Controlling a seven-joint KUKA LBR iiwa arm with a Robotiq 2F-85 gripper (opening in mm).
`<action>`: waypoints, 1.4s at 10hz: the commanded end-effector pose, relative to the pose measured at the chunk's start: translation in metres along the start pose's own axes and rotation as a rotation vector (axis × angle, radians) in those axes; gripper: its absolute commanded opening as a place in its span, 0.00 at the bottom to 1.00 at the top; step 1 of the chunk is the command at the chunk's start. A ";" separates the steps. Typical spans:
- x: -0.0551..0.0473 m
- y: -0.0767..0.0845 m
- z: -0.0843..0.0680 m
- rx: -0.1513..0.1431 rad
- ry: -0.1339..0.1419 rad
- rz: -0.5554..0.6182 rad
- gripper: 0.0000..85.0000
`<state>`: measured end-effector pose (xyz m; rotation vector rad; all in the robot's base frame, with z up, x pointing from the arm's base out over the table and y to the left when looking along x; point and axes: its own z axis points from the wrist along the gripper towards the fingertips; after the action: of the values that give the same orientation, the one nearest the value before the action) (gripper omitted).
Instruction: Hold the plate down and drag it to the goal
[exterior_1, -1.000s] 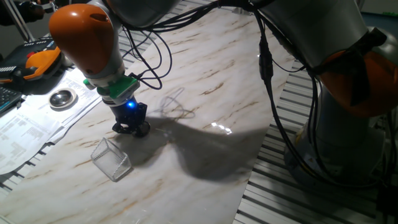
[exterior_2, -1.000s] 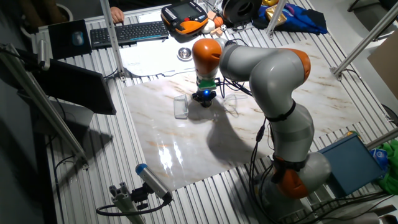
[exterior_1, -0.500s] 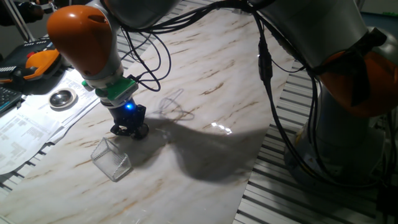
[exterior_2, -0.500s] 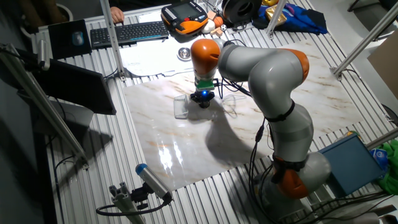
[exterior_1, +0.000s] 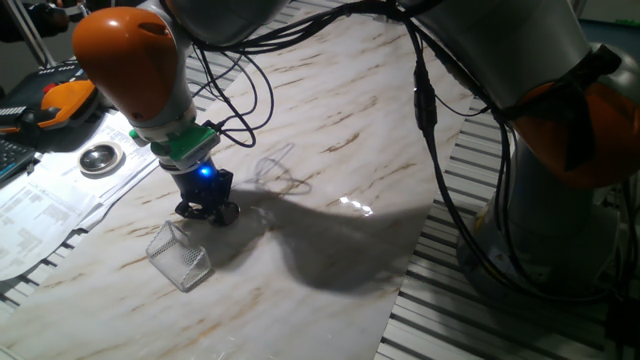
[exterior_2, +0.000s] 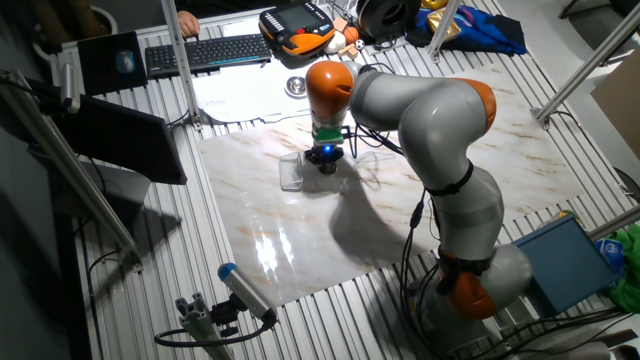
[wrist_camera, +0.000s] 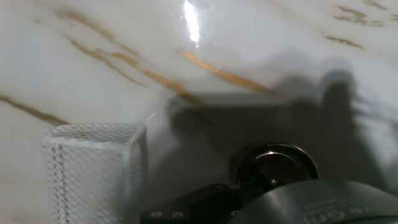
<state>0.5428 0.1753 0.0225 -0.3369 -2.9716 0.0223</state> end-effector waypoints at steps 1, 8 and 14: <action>0.000 0.001 0.000 0.000 0.000 0.002 0.00; 0.005 0.020 -0.002 -0.008 0.014 0.032 0.00; 0.007 0.027 -0.004 -0.011 0.020 0.047 0.00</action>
<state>0.5428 0.2036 0.0265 -0.4060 -2.9446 0.0078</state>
